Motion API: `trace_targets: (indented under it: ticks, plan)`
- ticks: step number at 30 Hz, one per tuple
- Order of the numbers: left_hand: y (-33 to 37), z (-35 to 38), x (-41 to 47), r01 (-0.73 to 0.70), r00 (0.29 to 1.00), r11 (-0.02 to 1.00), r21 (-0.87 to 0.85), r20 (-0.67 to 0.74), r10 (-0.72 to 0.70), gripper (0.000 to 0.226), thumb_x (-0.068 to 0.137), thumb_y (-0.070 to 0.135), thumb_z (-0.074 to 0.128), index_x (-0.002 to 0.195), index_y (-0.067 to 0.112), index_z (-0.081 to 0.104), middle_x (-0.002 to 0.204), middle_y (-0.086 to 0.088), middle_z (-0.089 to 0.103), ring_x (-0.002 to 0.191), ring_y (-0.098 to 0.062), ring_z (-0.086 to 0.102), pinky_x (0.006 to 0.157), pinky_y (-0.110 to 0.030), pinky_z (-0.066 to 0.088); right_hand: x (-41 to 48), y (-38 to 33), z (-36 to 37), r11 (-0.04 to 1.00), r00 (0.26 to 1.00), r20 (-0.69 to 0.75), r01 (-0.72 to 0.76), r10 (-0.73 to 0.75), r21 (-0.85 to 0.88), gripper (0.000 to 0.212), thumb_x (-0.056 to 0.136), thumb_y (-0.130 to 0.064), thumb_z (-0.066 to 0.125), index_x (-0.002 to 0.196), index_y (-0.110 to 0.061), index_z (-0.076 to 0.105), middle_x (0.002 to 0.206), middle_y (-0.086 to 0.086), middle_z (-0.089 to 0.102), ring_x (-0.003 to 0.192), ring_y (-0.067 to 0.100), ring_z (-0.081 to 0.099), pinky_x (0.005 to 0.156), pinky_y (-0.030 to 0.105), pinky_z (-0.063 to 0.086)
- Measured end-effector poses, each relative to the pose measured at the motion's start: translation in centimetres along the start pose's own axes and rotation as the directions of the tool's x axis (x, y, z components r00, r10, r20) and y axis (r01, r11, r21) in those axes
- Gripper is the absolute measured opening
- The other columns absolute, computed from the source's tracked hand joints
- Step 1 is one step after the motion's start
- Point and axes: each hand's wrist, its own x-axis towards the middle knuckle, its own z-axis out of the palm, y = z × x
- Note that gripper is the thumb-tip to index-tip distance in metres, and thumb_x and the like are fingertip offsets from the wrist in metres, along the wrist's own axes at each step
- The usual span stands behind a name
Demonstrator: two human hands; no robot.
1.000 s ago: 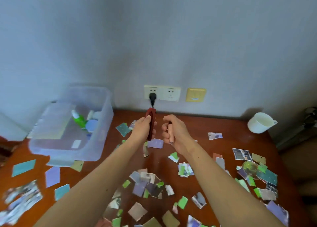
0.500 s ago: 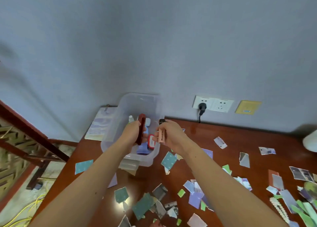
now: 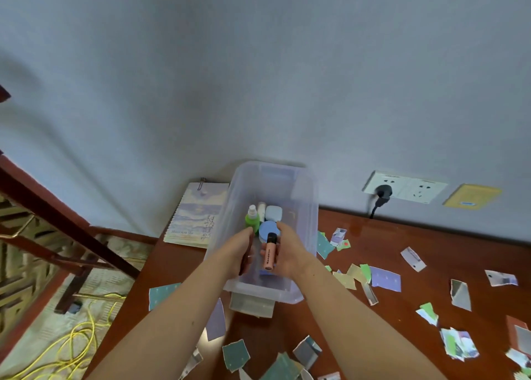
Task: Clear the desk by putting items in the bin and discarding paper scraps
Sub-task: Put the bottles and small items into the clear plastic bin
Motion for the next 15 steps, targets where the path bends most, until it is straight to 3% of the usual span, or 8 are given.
trace_targets:
  ticks: [3,6,8,10,12,15]
  plan:
    - [-0.2,0.1,2.0,0.013,1.0,1.0,-0.014,0.028,-0.013,0.038,0.101,0.048,0.034,0.083,0.02,0.054,0.074,-0.001,0.055,0.059,-0.011,0.044,0.052,-0.024,0.035,1.2,0.3,0.6,0.996,0.997,-0.007,-0.08,0.08,0.026,0.048,0.093,-0.054,0.049,0.096,-0.006,0.057,0.07,0.008,0.053,0.061,0.019,0.051,0.06,0.028,0.043]
    - [-0.2,0.4,4.3,0.045,0.995,0.995,-0.087,0.095,-0.037,0.051,0.101,0.052,0.031,0.101,0.014,0.064,0.092,-0.008,0.069,0.063,-0.016,0.062,0.051,-0.022,0.047,2.1,0.5,1.6,0.991,0.993,-0.008,-0.118,0.119,0.061,0.05,0.094,-0.055,0.048,0.099,-0.007,0.059,0.08,0.011,0.06,0.07,0.024,0.059,0.059,0.033,0.05]
    - [0.0,0.5,5.3,0.058,0.993,0.991,-0.123,0.106,-0.045,0.058,0.098,0.058,0.034,0.116,0.012,0.066,0.103,-0.012,0.072,0.083,-0.024,0.07,0.066,-0.03,0.057,2.3,0.5,2.3,0.989,0.992,-0.031,-0.116,0.119,0.087,0.055,0.092,-0.057,0.051,0.114,-0.008,0.06,0.101,0.013,0.065,0.093,0.028,0.065,0.081,0.041,0.055]
    - [0.0,0.7,6.1,0.064,0.994,0.991,-0.121,0.1,-0.051,0.062,0.093,0.064,0.038,0.12,0.015,0.066,0.11,-0.011,0.072,0.1,-0.028,0.069,0.088,-0.042,0.056,3.1,0.5,2.4,0.99,0.994,-0.046,-0.099,0.104,0.103,0.057,0.091,-0.057,0.052,0.12,-0.009,0.06,0.113,0.013,0.066,0.109,0.029,0.062,0.099,0.044,0.048]
    - [-0.1,0.9,6.6,0.059,0.995,0.991,-0.123,0.085,-0.049,0.069,0.087,0.072,0.042,0.117,0.016,0.068,0.112,-0.012,0.071,0.108,-0.031,0.066,0.098,-0.049,0.049,3.2,0.4,2.3,0.99,0.993,-0.026,-0.11,0.113,0.085,0.053,0.091,-0.057,0.052,0.11,-0.009,0.063,0.1,0.013,0.067,0.097,0.029,0.064,0.098,0.044,0.048]
    - [0.3,1.3,6.1,0.058,0.992,0.994,-0.088,0.114,-0.048,0.081,0.077,0.084,0.04,0.108,0.015,0.072,0.104,-0.012,0.073,0.104,-0.031,0.067,0.096,-0.047,0.05,2.9,-0.4,2.1,0.987,0.992,0.018,-0.123,0.121,0.101,0.048,0.094,-0.055,0.046,0.094,-0.009,0.058,0.085,0.009,0.055,0.074,0.023,0.053,0.078,0.037,0.047]
